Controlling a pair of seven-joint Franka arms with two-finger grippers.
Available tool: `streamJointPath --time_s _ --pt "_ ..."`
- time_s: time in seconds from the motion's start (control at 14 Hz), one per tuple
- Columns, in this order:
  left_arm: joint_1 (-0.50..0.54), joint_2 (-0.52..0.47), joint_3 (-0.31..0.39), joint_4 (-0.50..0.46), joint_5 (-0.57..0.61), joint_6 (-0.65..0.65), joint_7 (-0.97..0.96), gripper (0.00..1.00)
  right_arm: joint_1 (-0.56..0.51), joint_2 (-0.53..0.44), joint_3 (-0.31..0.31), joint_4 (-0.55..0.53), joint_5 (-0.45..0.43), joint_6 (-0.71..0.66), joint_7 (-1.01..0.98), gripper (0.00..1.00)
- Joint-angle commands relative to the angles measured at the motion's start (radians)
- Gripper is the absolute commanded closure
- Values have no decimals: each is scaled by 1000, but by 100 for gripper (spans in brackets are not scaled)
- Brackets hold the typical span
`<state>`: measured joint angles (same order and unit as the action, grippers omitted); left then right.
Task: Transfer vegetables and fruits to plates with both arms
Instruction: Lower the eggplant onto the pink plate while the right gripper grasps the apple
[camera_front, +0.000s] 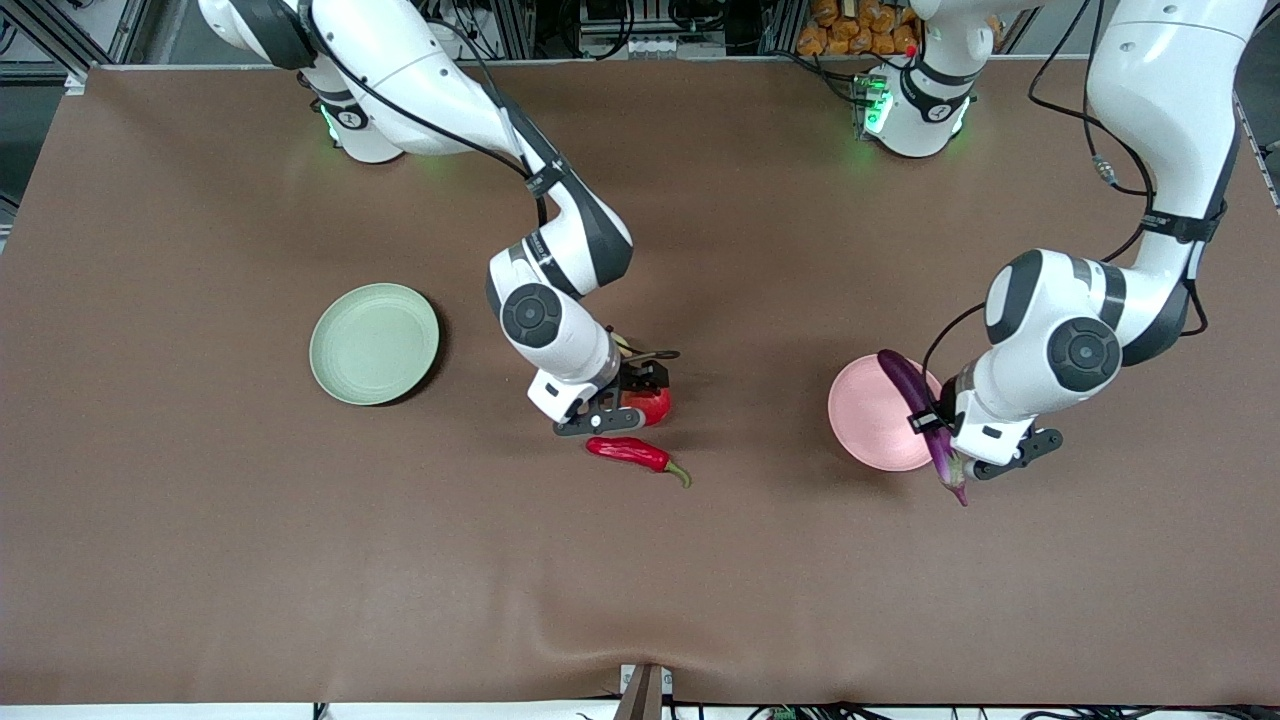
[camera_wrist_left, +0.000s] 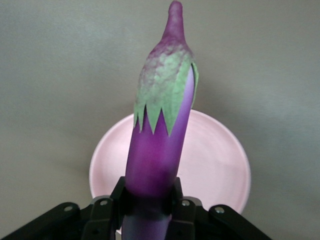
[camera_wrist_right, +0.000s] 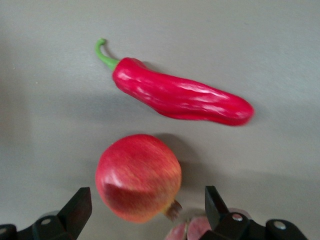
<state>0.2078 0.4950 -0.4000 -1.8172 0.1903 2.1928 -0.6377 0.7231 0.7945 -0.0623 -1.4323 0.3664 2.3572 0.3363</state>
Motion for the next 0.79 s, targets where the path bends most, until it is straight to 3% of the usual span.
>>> streamJointPath --time_s 0.0,0.21,0.5,0.71 --pt "27 14 -13 -4 20 -10 68 100 30 38 -11 41 -23 40 -61 0" --pt "45 37 -11 -2 23 2 76 100 36 57 -10 41 -86 71 -83 0" --pt "41 51 -13 -5 20 10 55 100 64 80 -10 38 -92 123 -83 0" --pt "42 42 -13 -68 20 65 53 100 68 84 -10 35 -92 145 -76 0"
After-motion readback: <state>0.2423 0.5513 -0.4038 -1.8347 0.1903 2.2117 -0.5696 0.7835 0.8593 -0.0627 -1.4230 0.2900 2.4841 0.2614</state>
